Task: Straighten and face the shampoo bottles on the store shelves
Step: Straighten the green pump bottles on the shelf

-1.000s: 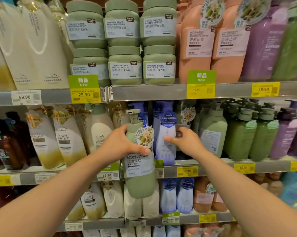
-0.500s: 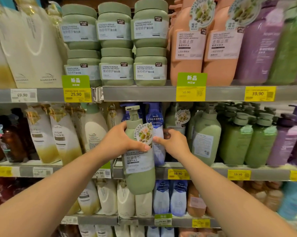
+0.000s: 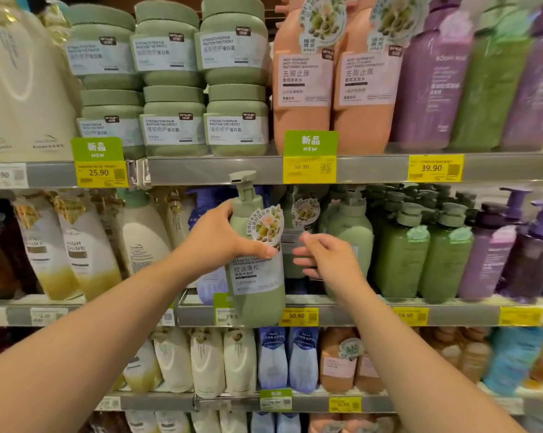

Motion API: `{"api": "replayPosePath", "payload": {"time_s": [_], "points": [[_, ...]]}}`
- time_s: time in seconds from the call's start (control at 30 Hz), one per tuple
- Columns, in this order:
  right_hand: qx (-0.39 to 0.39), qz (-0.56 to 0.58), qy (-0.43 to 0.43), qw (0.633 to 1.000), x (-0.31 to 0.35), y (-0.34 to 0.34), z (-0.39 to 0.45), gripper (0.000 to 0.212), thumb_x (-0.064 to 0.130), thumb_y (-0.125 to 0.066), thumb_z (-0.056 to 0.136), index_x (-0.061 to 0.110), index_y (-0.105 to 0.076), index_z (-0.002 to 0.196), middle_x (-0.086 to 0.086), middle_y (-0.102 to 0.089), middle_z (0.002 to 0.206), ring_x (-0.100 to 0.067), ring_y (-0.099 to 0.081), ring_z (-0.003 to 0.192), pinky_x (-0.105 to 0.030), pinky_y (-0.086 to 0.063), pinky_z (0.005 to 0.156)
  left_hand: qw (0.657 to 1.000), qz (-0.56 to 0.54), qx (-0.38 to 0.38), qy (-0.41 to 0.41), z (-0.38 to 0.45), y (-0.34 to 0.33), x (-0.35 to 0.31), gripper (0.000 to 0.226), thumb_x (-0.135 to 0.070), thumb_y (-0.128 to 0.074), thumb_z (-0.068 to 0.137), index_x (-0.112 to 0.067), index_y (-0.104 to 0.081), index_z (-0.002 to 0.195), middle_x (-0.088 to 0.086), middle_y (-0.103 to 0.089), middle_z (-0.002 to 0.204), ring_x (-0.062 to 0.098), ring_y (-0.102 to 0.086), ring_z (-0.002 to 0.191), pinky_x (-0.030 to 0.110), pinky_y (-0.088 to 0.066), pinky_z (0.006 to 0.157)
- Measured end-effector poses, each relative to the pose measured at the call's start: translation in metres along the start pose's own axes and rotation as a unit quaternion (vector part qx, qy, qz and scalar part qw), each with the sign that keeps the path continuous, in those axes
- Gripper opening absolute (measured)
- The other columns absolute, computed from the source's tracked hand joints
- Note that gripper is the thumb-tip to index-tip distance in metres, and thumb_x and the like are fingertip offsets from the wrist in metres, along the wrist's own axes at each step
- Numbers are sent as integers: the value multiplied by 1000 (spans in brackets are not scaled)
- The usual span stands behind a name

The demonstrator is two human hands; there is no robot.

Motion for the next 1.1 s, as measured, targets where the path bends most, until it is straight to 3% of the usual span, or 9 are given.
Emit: {"api": "replayPosePath", "payload": {"time_s": [0.13, 0.23, 0.33, 0.43, 0.53, 0.63, 0.83, 1.0, 1.1], "points": [[-47, 32, 31, 998, 16, 48, -22, 15, 19, -59, 99, 16, -71, 91, -6, -75, 77, -16, -64, 59, -24, -51, 55, 999, 4, 10, -32, 8, -30, -13, 78, -40, -96, 46, -42, -54, 112, -21, -69, 102, -4, -64, 93, 23, -51, 78], [-90, 0, 72, 993, 22, 79, -31, 12, 15, -64, 96, 16, -70, 86, -12, -73, 80, -14, -61, 55, -28, -53, 57, 998, 20, 4, -52, 13, -53, -19, 77, -39, -96, 50, -41, -52, 113, -29, -64, 97, -15, -58, 88, 13, -46, 74], [-156, -95, 116, 976, 20, 103, -25, 3, 23, -72, 91, 24, -69, 92, 0, -72, 86, -15, -65, 61, -38, -60, 63, 996, 40, -13, -73, 17, -70, -25, 72, -38, -95, 52, -38, -50, 109, -33, -59, 92, -26, -49, 79, 1, -39, 63], [-140, -232, 129, 954, 18, 113, -10, 39, 41, -75, 86, 31, -60, 121, 12, -65, 112, -17, -69, 85, -45, -60, 76, 996, 47, -32, -76, 23, -82, -26, 71, -38, -94, 53, -37, -50, 110, -30, -60, 92, -22, -50, 80, 3, -40, 62], [-89, -329, 110, 934, 17, 114, 12, 73, 53, -76, 80, 25, -46, 141, -1, -57, 132, -26, -67, 100, -48, -59, 82, 994, 56, -46, -81, 27, -89, -27, 70, -38, -93, 55, -37, -49, 110, -27, -60, 95, -11, -55, 83, 8, -40, 63], [-44, -410, 87, 907, 23, 109, 28, 85, 62, -74, 77, 18, -42, 143, -9, -67, 117, -29, -69, 95, -44, -59, 80, 993, 68, -55, -82, 31, -93, -27, 69, -38, -92, 56, -35, -49, 110, -22, -61, 100, 4, -58, 91, 18, -42, 69], [-17, -414, 75, 907, 34, 105, 39, 74, 54, -79, 76, 15, -50, 133, -1, -66, 80, -20, -68, 73, -35, -56, 65, 992, 66, -57, -89, 34, -101, -22, 74, -39, -93, 54, -35, -49, 113, -24, -61, 100, -2, -57, 91, 7, -40, 69], [3, -378, 70, 923, 36, 109, 35, 65, 42, -80, 82, 18, -49, 133, 3, -65, 74, -13, -66, 54, -24, -53, 51, 993, 78, -54, -66, 38, -117, -5, 76, -40, -94, 52, -36, -48, 113, -20, -62, 105, 4, -60, 98, 20, -46, 75], [21, -368, 69, 927, 36, 109, 36, 54, 39, -79, 84, 21, -48, 125, 0, -68, 74, -15, -70, 57, -30, -59, 57, 993, 91, -60, -35, 49, -116, 0, 77, -43, -93, 51, -27, -53, 116, -14, -64, 107, 9, -61, 98, 25, -48, 77]]}}
Point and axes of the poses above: each hand's wrist, its own z-axis towards the middle knuckle, its own y-axis out of the back of the hand, x = y × z, the point moved 3 cm from there along z, towards the middle knuckle
